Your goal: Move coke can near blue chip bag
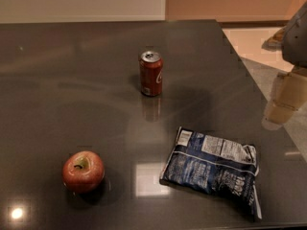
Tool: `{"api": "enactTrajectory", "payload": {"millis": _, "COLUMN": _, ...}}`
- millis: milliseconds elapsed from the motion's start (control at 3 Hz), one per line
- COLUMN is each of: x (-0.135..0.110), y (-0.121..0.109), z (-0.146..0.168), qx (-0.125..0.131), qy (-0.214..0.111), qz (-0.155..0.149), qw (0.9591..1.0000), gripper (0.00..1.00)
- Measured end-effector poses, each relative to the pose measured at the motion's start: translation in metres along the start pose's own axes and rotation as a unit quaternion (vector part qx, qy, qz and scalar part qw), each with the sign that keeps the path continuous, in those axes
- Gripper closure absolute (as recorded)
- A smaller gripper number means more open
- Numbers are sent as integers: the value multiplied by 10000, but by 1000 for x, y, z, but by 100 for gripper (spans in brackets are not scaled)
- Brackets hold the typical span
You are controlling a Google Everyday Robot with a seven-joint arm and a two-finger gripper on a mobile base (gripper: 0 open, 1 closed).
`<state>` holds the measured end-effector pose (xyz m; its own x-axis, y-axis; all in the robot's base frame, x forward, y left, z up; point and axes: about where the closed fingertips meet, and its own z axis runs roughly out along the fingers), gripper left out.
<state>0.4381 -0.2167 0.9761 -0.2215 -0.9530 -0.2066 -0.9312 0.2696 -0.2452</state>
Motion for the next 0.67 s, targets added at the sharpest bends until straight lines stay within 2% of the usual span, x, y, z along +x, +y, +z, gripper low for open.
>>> {"api": "enactTrajectory", "payload": {"millis": 333, "x": 0, "y": 0, "z": 0, "qx": 1, "qy": 0, "qz": 0, "qw": 10000, "gripper": 0}}
{"api": "enactTrajectory", "payload": {"millis": 667, "x": -13, "y": -13, "z": 8, "qx": 70, "qy": -142, "qz": -20, "qw": 9999, "gripper": 0}}
